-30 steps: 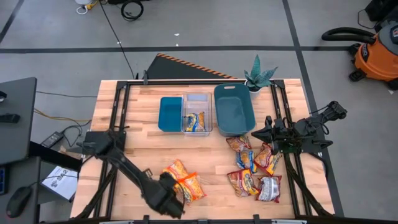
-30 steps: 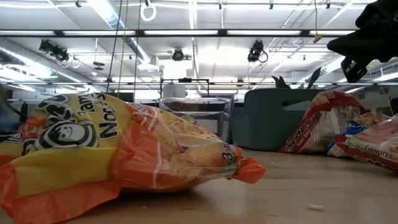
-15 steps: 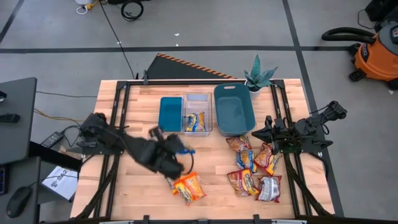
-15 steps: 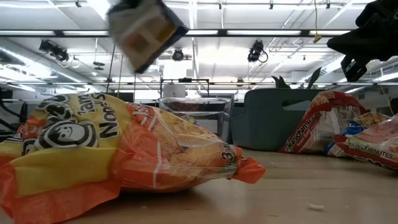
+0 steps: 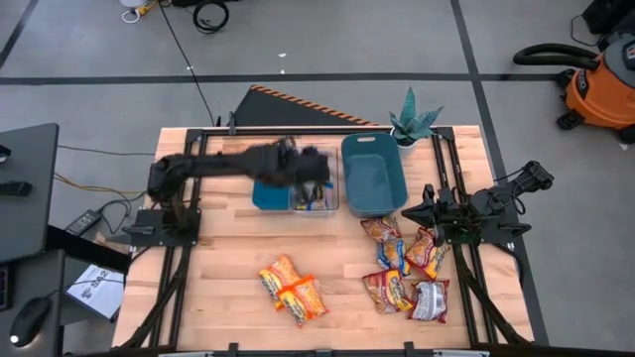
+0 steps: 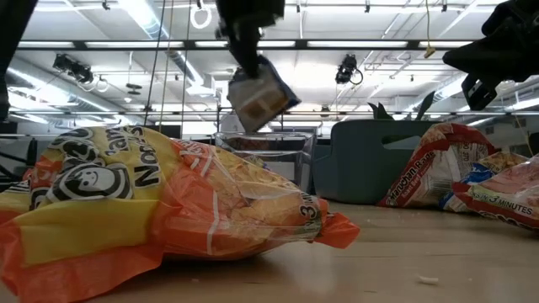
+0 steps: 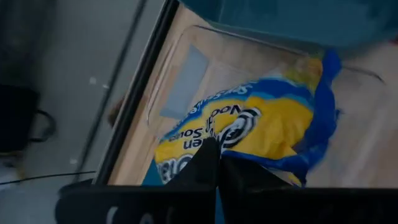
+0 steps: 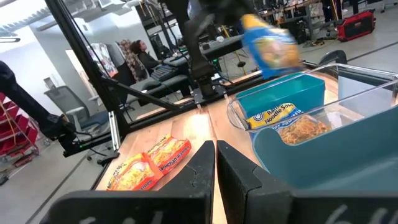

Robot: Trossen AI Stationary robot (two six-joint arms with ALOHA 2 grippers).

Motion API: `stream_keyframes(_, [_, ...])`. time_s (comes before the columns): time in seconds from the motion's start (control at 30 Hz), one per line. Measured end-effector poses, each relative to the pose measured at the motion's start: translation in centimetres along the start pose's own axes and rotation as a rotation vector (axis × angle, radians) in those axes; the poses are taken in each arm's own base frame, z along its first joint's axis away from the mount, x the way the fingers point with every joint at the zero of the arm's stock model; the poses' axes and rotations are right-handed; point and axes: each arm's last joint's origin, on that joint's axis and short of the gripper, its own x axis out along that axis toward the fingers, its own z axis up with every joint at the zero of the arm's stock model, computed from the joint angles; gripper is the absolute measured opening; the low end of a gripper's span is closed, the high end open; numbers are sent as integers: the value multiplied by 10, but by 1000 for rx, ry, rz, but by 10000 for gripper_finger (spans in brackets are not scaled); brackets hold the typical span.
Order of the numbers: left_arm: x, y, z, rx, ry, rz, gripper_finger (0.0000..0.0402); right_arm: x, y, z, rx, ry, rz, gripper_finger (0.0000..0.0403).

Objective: Sort Maruchan noodles
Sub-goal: Put the bottom blue noodle pack into the transparent bin

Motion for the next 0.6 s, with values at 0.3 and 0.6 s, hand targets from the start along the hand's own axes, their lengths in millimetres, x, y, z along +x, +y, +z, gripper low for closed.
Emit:
stream_keyframes(0.3, [77, 70, 14, -137, 55, -173, 5, 0, 0, 1, 4, -6, 2, 22])
stream_keyframes(0.6, [132, 74, 10, -128, 151, -213, 6, 1, 1, 1, 8, -10, 11, 22])
